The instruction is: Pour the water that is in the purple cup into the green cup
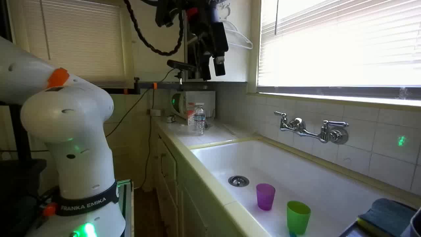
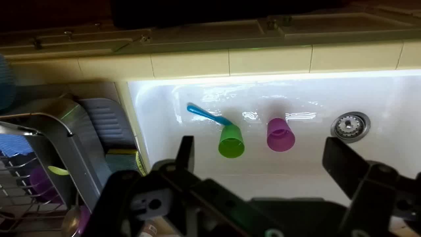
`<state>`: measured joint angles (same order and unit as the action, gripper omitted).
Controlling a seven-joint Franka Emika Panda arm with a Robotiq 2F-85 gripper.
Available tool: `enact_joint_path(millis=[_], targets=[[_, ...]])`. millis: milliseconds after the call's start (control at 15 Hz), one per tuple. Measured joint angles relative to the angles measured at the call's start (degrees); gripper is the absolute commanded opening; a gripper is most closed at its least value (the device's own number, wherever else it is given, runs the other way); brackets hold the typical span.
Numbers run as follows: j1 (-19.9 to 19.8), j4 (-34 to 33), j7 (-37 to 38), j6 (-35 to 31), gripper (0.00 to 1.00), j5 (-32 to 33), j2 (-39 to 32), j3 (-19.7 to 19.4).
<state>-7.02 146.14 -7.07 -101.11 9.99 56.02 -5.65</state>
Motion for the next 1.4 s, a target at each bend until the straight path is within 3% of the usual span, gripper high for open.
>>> enact_joint_path(millis=[867,1400], targets=[[0.06,-0.08,0.70,-1.01,1.00,0.00,-0.23,-0.07],[1.46,4.39,0.23,-23.66,1.00,-0.65,-8.65,-2.31]])
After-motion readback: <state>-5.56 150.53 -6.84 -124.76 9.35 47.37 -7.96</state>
